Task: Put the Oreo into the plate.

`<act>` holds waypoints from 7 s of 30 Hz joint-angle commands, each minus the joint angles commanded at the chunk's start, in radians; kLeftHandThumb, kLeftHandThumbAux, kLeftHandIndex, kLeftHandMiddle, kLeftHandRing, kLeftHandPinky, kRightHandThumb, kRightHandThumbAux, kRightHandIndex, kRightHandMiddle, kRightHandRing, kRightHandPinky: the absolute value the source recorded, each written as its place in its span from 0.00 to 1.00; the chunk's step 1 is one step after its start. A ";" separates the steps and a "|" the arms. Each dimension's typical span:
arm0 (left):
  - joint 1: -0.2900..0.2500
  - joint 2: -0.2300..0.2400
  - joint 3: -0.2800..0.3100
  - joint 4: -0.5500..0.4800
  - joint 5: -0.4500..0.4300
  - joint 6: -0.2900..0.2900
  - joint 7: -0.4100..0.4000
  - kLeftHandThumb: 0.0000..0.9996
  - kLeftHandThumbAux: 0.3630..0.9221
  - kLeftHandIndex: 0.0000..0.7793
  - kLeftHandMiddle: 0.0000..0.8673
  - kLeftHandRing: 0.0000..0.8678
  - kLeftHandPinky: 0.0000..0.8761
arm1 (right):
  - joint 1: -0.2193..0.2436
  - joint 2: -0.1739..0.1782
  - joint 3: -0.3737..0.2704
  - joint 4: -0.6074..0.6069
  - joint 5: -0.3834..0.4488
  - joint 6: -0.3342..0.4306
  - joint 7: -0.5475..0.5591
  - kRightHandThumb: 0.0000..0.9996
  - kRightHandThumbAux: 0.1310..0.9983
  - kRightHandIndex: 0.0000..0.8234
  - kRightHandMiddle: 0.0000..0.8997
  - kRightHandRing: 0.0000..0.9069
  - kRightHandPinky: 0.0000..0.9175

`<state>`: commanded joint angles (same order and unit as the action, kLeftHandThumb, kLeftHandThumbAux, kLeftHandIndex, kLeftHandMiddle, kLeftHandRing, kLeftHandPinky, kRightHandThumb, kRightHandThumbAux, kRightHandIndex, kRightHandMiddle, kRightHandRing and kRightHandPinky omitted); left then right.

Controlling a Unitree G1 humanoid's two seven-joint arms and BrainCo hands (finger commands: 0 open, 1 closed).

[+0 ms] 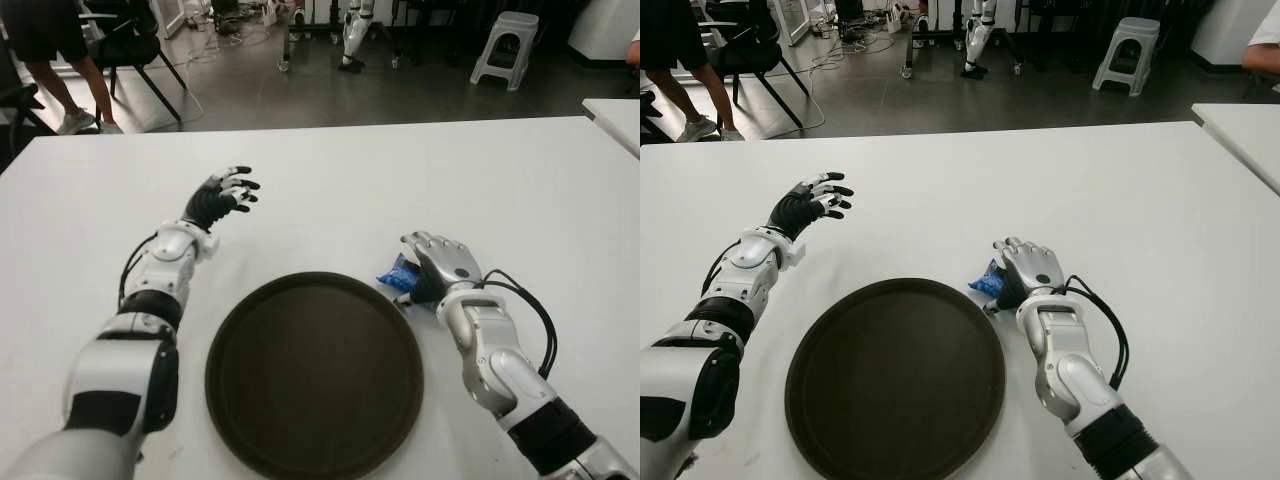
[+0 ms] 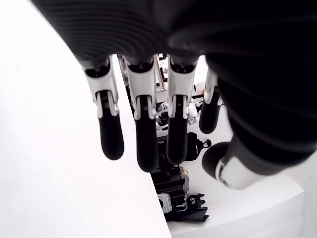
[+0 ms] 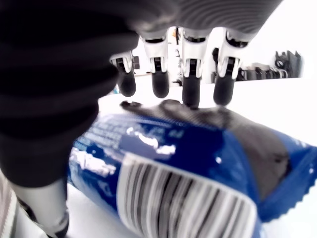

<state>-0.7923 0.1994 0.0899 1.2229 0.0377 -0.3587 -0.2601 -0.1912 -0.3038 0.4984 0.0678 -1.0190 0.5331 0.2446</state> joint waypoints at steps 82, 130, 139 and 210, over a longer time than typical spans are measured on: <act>-0.007 -0.012 -0.004 0.004 0.005 0.011 0.007 0.09 0.57 0.29 0.40 0.41 0.42 | -0.087 -0.090 0.003 0.144 0.040 -0.043 0.072 0.00 0.80 0.08 0.07 0.08 0.09; -0.009 -0.012 -0.006 0.008 0.009 0.012 0.008 0.11 0.55 0.30 0.41 0.42 0.42 | -0.121 -0.184 -0.094 0.276 0.160 -0.555 -0.380 0.00 0.77 0.11 0.16 0.17 0.21; -0.010 -0.012 -0.006 0.010 0.009 0.017 0.008 0.11 0.55 0.30 0.40 0.41 0.41 | -0.182 -0.187 -0.086 0.390 0.153 -0.635 -0.441 0.00 0.77 0.13 0.18 0.20 0.23; -0.012 -0.014 -0.004 0.007 0.008 0.023 0.022 0.11 0.60 0.30 0.41 0.40 0.40 | -0.247 -0.159 -0.024 0.403 0.124 -0.356 -0.144 0.00 0.84 0.28 0.24 0.25 0.28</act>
<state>-0.8043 0.1850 0.0860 1.2299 0.0456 -0.3352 -0.2378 -0.4384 -0.4624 0.4741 0.4707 -0.8953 0.1772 0.1004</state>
